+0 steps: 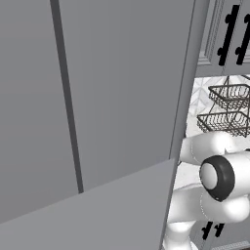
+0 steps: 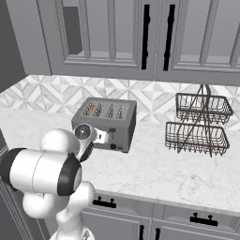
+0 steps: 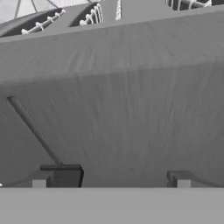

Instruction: Start the toaster. Once the lever pops up, take the bread to the plate on the dining counter.

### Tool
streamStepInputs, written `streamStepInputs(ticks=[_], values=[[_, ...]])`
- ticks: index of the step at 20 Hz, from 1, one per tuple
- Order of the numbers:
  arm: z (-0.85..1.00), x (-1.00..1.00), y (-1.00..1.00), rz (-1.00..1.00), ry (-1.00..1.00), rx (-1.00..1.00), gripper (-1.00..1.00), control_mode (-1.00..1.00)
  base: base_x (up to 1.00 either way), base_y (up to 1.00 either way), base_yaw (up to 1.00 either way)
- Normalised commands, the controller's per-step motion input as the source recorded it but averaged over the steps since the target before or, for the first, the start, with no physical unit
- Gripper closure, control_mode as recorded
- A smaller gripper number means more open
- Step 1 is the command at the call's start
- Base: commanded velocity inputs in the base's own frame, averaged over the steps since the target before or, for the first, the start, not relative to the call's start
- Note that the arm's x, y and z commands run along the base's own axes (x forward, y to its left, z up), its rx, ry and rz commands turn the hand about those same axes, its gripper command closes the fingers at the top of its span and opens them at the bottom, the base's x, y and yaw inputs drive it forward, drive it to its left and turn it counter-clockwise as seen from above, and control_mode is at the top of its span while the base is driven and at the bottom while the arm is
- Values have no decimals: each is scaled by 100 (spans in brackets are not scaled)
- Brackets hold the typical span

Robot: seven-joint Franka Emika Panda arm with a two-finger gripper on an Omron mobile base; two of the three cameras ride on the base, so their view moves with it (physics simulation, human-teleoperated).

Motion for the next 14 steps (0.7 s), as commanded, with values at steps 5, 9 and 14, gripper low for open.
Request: streamStepInputs(ticks=[5,9,14], values=[[35,-39,1,1,0,0,-100,-100,0,0,0],[45,-39,4,3,0,0,-100,-100,0,0,0],[58,-17,7,2,-2,0,-100,-100,0,0,0]])
